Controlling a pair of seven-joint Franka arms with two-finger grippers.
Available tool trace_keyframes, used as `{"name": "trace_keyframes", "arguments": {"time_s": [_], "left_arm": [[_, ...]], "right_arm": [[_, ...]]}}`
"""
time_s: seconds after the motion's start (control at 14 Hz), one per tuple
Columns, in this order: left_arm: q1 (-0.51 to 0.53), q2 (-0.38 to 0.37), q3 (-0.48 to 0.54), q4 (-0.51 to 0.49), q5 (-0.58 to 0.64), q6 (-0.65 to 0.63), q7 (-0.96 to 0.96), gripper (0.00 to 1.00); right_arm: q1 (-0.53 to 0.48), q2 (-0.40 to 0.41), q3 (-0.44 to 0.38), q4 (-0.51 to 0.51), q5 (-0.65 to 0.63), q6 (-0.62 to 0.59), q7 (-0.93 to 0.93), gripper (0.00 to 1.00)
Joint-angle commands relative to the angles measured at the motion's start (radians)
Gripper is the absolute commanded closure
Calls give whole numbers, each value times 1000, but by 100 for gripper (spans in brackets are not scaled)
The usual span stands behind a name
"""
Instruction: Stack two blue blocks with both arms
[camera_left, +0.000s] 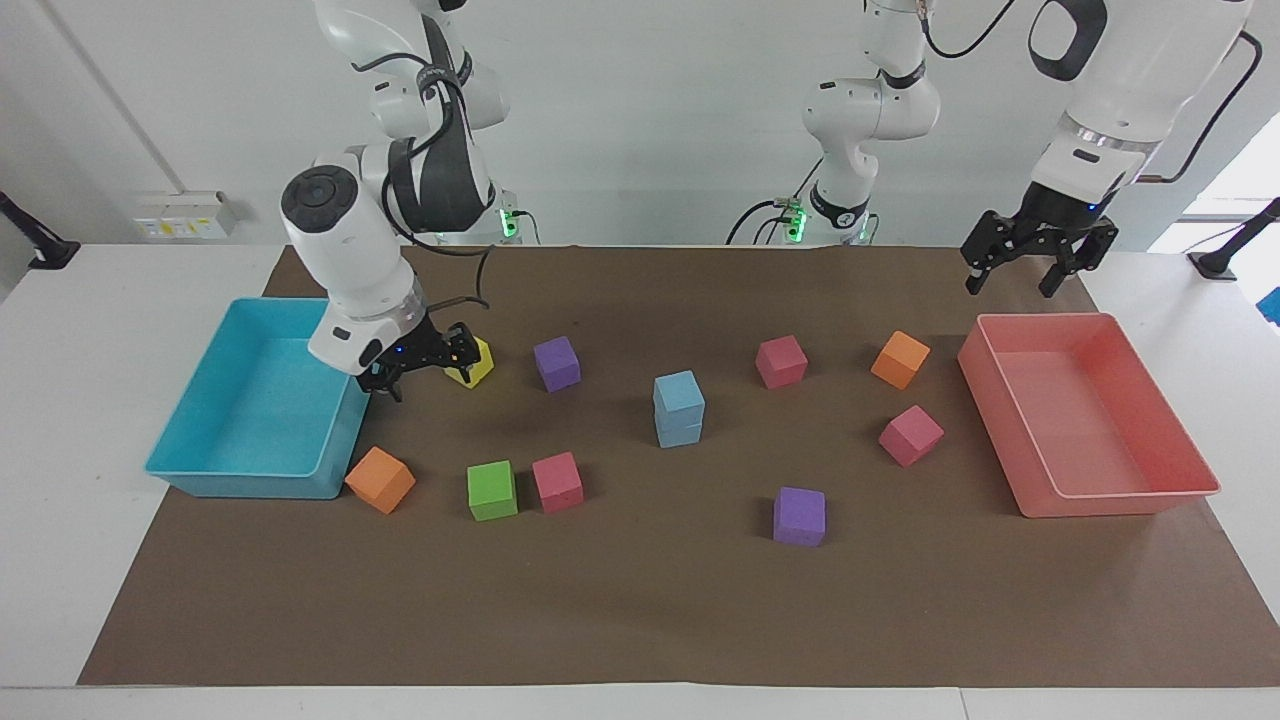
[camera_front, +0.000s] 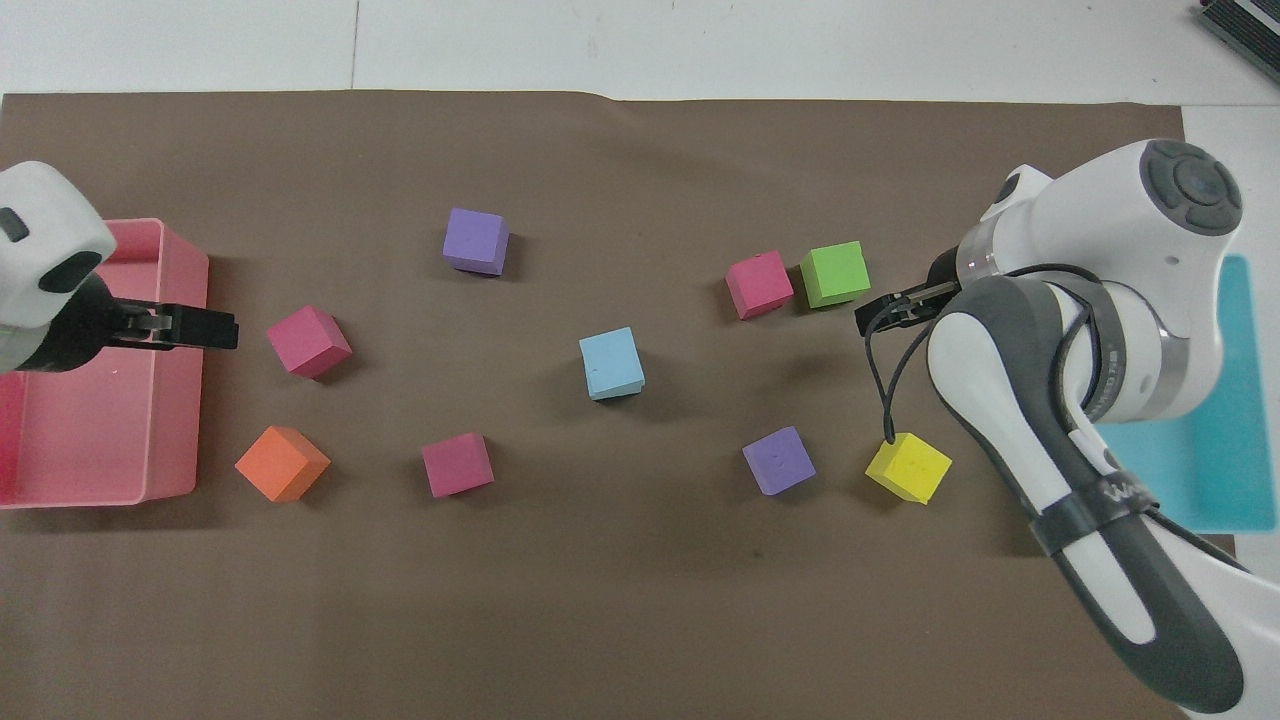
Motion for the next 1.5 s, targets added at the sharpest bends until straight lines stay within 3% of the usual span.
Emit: {"name": "trace_keyframes", "arguments": {"time_s": [0.0,0.14,0.43,0.71,0.79,1.07,1.29,1.43], "left_arm": [[35,16,-12,77,16,-70,50,0],[69,48,-13,138,19,-120,103,0],[95,125,-13,280,30,-234,151,0],[78,65,-19,213,30,-332,139,0],[78,41,-23,176,30,-306,140,0],[78,50,-26,189,31,-275,142,0],[78,50,-27,188,30,-272,142,0],[78,48,-27,185,28,-262,142,0]], "right_arm": [[-68,-53,10,11,-31,-65,46,0],[-117,-85,13,5,-34,-90,141,0],[-200,-131,12,8,-57,-147,154,0],[-194,-214,15,28,-85,-174,148,0],[-194,-222,15,51,-86,-205,148,0],[-189,-223,15,176,-94,-323,148,0],[-189,-252,22,183,-95,-389,151,0],[-183,-309,36,120,-95,-401,157,0]]}}
